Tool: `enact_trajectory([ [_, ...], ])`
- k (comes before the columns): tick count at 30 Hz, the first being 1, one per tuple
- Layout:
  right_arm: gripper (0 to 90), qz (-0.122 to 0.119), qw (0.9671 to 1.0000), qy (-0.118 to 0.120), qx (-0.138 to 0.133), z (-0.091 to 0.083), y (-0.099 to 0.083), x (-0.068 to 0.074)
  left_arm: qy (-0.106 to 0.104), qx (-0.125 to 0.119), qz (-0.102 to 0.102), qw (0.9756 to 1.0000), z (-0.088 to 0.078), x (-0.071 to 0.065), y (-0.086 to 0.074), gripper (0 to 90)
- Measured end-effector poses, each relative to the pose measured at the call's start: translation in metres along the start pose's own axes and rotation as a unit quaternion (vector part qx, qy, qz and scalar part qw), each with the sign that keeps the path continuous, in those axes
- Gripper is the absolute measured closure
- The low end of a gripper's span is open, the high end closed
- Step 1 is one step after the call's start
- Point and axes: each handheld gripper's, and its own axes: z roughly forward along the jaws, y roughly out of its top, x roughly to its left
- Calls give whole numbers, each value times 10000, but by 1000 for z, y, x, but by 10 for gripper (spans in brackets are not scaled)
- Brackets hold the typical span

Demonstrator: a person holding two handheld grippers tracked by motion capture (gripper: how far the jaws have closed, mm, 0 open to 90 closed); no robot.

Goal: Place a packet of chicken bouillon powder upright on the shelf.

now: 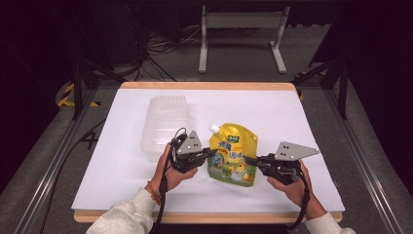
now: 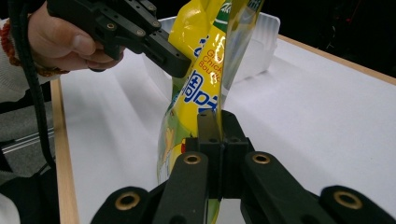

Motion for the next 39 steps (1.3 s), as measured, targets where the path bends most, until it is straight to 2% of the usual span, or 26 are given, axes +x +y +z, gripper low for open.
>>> enact_trajectory([
  [5,900,-147,9999,-80,-35,8,12,6,183,-69,43,9998,-10,4,4,894],
  [8,900,-142,9998,-100,-110,12,17,7,288,-102,55,9995,-16,7,5,894],
  [13,900,-213,9996,-47,-189,25,28,10,556,-50,206,9982,-24,10,5,894],
  [19,900,-323,9990,-113,-295,37,43,11,639,-234,84,9976,-40,23,5,894],
  [25,900,-418,9980,-164,-437,50,60,13,879,-407,52,9953,-56,33,5,894],
  [29,900,-424,9975,-90,-564,60,68,14,993,-502,31,9938,-66,40,4,894],
  [36,900,-422,9966,-97,-698,73,75,14,1175,-571,65,9914,-75,48,3,893],
  [39,900,-471,9961,-183,-720,79,80,15,1280,-618,74,9898,-78,50,2,894],
])
